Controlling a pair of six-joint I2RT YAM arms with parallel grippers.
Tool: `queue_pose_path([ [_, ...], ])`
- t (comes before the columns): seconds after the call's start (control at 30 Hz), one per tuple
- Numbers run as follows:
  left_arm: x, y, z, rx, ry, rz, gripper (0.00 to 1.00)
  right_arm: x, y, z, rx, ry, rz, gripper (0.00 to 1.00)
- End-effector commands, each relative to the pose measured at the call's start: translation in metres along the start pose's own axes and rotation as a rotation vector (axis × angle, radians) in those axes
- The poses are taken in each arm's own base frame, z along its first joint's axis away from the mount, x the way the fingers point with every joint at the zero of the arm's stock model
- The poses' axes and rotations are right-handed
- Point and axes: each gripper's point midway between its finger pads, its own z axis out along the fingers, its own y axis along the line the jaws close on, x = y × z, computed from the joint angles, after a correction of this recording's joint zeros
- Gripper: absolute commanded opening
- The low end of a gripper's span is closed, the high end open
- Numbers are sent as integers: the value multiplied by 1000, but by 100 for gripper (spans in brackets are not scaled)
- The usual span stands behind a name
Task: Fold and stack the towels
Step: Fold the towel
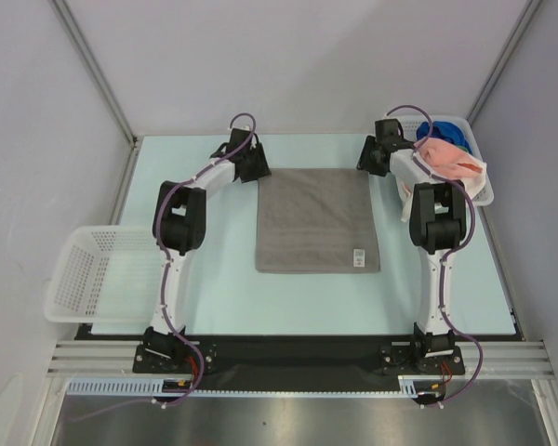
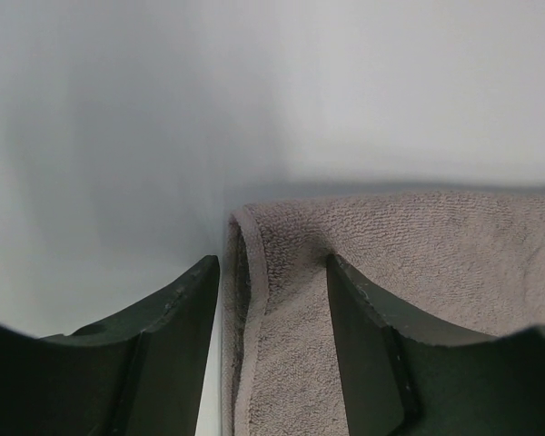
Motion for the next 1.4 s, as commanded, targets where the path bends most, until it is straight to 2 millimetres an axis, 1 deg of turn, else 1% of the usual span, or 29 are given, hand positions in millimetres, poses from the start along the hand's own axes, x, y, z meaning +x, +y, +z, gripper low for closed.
queue_pose_path([
  [0.0,-13,-14,-1,37,-31,-2,56,-3,6,7,-15,-9,-4,49],
  [0.03,-13,-14,0,38,-31,-3,55,-6,7,7,-17,-13,-7,48],
  [0.07,-13,-14,0,38,-31,-3,55,0,6,10,-10,5,-12,48],
  [0.13,-11,-13,3,37,-29,-8,55,3,7,12,-11,11,-21,48],
  [0.3,-9,-12,7,33,-25,-11,51,6,9,15,-8,14,-31,48],
  [0.4,-10,-12,9,34,-27,-13,48,3,9,14,-6,2,-27,38],
  [0.43,-11,-12,10,35,-29,-14,47,3,8,14,-3,2,-26,32],
  [0.47,-11,-12,10,34,-27,-13,44,0,9,14,-1,-5,-27,30],
  [0.53,-12,-12,11,30,-30,-17,42,-1,9,13,4,-7,-28,25],
  [0.63,-12,-10,13,22,-33,-19,36,-5,5,13,23,-20,-30,22],
  [0.67,-11,-10,14,20,-32,-21,31,-6,3,13,35,-27,-30,20],
  [0.7,-13,-10,13,17,-36,-22,28,-8,1,13,47,-32,-29,18],
  [0.73,-11,-8,15,11,-32,-23,24,-8,0,13,52,-37,-27,14],
  [0.87,-10,-6,17,0,-28,-28,17,-18,-7,11,84,-65,-11,6],
  [0.97,-8,-3,18,-10,-25,-28,14,-26,-13,9,114,-89,0,3],
  [1.1,-8,-3,17,-14,-26,-28,14,-32,-16,8,128,-101,1,6],
  [1.13,-9,-3,16,-16,-27,-25,16,-33,-18,8,134,-105,1,14],
  [1.17,-11,-3,14,-15,-31,-24,21,-32,-17,9,131,-100,-2,19],
  [1.2,-15,-6,10,-9,-41,-20,23,-34,-17,6,131,-107,-3,23],
  [1.23,-17,-7,8,-7,-48,-14,25,-34,-17,6,129,-108,-3,33],
  [1.3,-25,-10,1,-2,-65,-5,34,-36,-17,4,130,-114,-6,40],
  [1.33,-28,-11,-2,-4,-74,1,38,-37,-16,3,127,-113,-8,46],
  [1.37,-32,-12,-4,1,-82,2,42,-36,-16,4,125,-112,-10,47],
])
